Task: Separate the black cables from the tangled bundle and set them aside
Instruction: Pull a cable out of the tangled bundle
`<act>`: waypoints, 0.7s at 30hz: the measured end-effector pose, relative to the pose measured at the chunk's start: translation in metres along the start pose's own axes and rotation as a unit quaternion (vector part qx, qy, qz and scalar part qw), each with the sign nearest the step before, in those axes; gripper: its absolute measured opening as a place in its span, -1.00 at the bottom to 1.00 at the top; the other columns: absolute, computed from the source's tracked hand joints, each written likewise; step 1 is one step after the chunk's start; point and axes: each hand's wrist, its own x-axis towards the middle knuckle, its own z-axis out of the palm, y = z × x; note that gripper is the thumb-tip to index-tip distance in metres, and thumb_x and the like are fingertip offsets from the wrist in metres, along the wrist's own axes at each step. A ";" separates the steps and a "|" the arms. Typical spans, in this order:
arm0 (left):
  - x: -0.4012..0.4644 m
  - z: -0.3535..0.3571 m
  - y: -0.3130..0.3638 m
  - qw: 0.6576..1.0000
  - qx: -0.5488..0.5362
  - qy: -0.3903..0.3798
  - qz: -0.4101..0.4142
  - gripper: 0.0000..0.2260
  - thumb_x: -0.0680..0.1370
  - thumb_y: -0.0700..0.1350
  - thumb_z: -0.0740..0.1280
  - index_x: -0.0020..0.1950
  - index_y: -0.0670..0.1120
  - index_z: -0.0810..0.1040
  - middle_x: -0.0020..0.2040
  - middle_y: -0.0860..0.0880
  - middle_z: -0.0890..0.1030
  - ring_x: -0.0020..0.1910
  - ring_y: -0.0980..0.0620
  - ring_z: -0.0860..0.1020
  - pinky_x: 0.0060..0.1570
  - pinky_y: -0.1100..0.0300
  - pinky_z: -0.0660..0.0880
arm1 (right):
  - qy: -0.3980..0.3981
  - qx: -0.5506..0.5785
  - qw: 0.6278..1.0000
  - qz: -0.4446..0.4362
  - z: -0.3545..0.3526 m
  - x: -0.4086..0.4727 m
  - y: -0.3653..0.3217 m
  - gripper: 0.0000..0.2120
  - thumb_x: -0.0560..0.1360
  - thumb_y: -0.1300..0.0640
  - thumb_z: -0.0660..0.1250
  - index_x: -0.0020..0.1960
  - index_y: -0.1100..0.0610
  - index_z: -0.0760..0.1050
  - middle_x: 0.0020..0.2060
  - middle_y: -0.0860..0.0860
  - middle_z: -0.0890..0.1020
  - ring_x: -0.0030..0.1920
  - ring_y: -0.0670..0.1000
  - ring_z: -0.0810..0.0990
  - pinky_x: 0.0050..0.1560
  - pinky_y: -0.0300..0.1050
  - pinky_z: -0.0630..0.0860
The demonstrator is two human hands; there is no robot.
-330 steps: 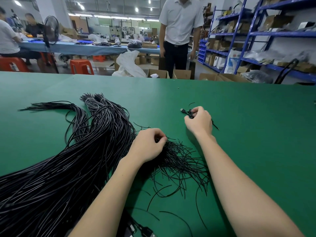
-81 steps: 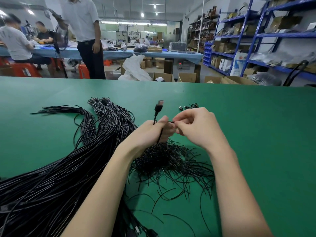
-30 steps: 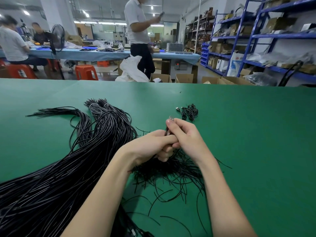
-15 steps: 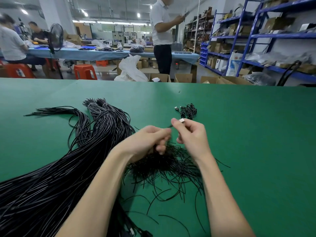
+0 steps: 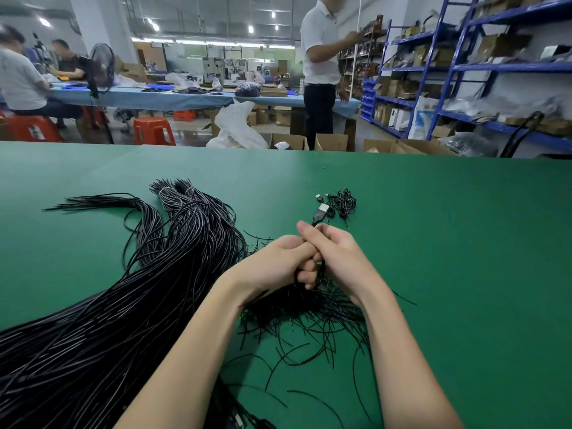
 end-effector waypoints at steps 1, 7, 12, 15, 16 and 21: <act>0.000 0.000 -0.001 1.000 -0.005 0.001 -0.001 -0.68 0.74 -0.12 0.09 -0.21 -0.11 0.33 -0.44 0.04 0.23 -0.48 0.11 0.29 -0.32 0.23 0.42 | 0.006 -0.003 1.000 0.003 0.001 0.000 0.000 -0.62 0.49 -0.20 0.48 -0.14 0.10 0.49 -0.41 0.06 0.45 -0.52 0.08 0.52 -0.45 -0.08 0.53; 0.004 -0.001 0.000 0.997 0.067 0.040 0.016 -0.66 0.74 -0.12 0.09 -0.24 -0.12 0.35 -0.46 0.08 0.35 -0.39 0.07 0.43 -0.20 0.23 0.45 | 0.074 -0.033 0.996 -0.024 0.004 0.002 -0.002 -0.59 0.48 -0.14 0.49 -0.08 0.20 0.49 -0.49 0.07 0.58 -0.51 0.08 0.51 -0.45 -0.10 0.52; 0.003 -0.001 0.001 0.973 0.209 0.082 0.041 -0.62 0.73 -0.04 0.10 -0.11 -0.24 0.51 -0.32 0.04 0.51 -0.26 0.05 0.45 -0.06 0.12 0.40 | 0.113 -0.080 0.989 -0.054 0.003 0.001 -0.009 -0.64 0.47 -0.10 0.51 -0.20 0.18 0.52 -0.50 0.08 0.59 -0.52 0.06 0.52 -0.34 -0.10 0.53; 0.005 -0.001 0.002 0.943 0.299 0.116 0.084 -0.65 0.72 -0.04 0.09 0.13 -0.16 0.64 -0.07 0.03 0.63 -0.09 0.03 0.54 0.06 0.15 0.43 | 0.153 -0.146 0.975 -0.067 0.000 0.000 -0.013 -0.60 0.44 -0.15 0.53 -0.21 0.19 0.55 -0.46 0.09 0.61 -0.49 -0.01 0.54 -0.27 -0.13 0.52; 0.005 -0.002 0.002 0.940 0.307 0.111 0.099 -0.64 0.72 -0.05 0.08 0.21 -0.16 0.63 0.04 0.02 0.65 -0.01 0.04 0.57 0.11 0.20 0.45 | 0.160 -0.157 0.972 -0.069 0.000 0.000 -0.014 -0.60 0.43 -0.17 0.53 -0.21 0.17 0.57 -0.44 0.04 0.61 -0.47 -0.05 0.56 -0.27 -0.16 0.53; 0.002 0.001 -0.002 0.991 0.082 0.096 0.038 -0.64 0.75 0.01 0.02 0.43 -0.04 0.47 0.17 -0.06 0.66 0.05 0.00 0.70 0.02 0.09 0.65 | 0.151 -0.204 0.965 -0.066 -0.008 -0.001 -0.021 -0.70 0.45 -0.25 0.47 -0.16 -0.01 0.68 -0.23 -0.11 0.70 -0.24 -0.11 0.64 -0.20 -0.25 0.52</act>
